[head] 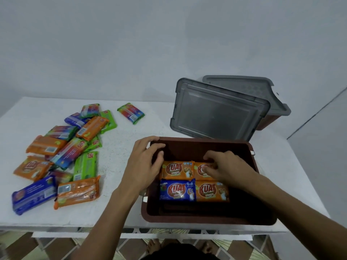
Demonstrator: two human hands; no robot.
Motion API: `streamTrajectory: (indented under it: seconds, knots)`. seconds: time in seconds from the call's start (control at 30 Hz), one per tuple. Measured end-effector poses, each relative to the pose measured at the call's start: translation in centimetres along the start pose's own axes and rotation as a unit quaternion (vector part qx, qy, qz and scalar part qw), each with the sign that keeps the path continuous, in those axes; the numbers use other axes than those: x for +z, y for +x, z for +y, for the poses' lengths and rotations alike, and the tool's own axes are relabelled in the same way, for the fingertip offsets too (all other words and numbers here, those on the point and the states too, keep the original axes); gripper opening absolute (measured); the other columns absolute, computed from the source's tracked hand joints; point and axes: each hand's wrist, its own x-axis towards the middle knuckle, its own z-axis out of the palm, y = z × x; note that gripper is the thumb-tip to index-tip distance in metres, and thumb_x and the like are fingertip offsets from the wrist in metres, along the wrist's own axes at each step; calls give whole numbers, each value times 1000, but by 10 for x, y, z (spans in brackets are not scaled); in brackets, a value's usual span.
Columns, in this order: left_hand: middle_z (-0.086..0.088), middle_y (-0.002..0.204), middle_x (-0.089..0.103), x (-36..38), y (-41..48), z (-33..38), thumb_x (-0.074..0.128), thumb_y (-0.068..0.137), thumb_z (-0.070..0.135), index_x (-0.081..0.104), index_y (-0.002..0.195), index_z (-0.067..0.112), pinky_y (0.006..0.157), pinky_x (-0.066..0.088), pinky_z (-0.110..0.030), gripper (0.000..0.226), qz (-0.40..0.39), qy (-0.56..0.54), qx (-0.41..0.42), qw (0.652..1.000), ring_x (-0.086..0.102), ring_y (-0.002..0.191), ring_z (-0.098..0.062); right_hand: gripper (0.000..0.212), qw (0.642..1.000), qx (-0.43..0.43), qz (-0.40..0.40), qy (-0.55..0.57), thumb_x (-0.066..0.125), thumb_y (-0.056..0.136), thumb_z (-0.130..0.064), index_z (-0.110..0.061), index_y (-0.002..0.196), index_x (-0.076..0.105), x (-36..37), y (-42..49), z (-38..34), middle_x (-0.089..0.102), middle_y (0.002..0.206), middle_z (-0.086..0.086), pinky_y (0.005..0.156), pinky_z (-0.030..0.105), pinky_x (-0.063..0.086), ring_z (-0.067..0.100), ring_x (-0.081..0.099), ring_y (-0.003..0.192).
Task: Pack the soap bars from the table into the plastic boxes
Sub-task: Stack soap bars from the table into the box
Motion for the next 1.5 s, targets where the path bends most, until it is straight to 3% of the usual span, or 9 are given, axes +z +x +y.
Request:
streamTrajectory:
  seconds: [0.23,0.43,0.7,0.8,0.93,1.03,1.17,1.37,1.5]
  knots:
    - [13,117,56,-27,14,-26,51,93,37,63,119,26,85,35,-3,30,-36,-75,16,996,53,106,2,33,988,-103,95,70,58,92,-43,-26,120,60,-42,35,-48,72,99,-2,78,30,56,9,66,83]
    - [8,113,61,-53,46,-89,57,94,31,64,117,24,77,41,-20,25,8,-1,-46,999,56,96,-4,31,980,-138,110,96,57,93,-42,-24,118,60,-53,107,-95,72,96,1,83,36,55,16,65,86]
    - [-5,121,60,-81,87,-180,54,93,31,64,120,20,87,49,-42,31,3,106,-170,980,56,111,-26,34,985,-129,84,81,57,93,-38,-21,122,56,-34,212,-159,62,115,5,83,39,53,24,62,97]
    - [-6,121,59,-84,92,-202,49,93,46,61,124,24,87,49,-44,40,-14,139,-206,969,56,110,-28,35,986,-138,75,61,59,92,-35,-16,121,55,-21,248,-176,63,112,8,68,31,42,25,58,96]
    - [-7,119,56,-85,92,-225,48,87,62,55,129,24,90,48,-47,57,-33,153,-243,957,55,108,-29,52,990,-116,44,61,66,84,-38,-18,129,49,0,286,-193,61,115,10,72,31,42,28,57,104]
    - [-5,128,53,-81,92,-233,46,84,70,49,133,26,97,43,-48,66,-39,170,-239,955,48,116,-28,67,995,-94,30,24,68,81,-45,-21,137,41,12,306,-197,56,116,14,78,35,42,34,51,109]
    - [-3,141,46,-76,98,-234,52,84,66,41,140,26,104,32,-47,70,-77,224,-223,946,38,126,-30,63,995,-81,40,-35,65,85,-39,-18,137,36,20,321,-196,57,115,16,75,36,40,34,45,109]
    - [-2,141,48,-71,100,-233,48,91,56,38,142,22,104,32,-45,62,-83,265,-192,941,40,126,-29,74,998,-44,21,-50,71,78,-28,-7,136,30,18,324,-198,46,123,18,75,35,37,35,41,115]
    - [-3,142,47,-69,101,-229,46,95,49,37,142,21,105,31,-45,55,-90,270,-181,941,40,128,-29,83,997,-28,-6,-70,75,72,-36,-7,134,29,19,319,-192,41,126,17,76,35,36,34,41,115]
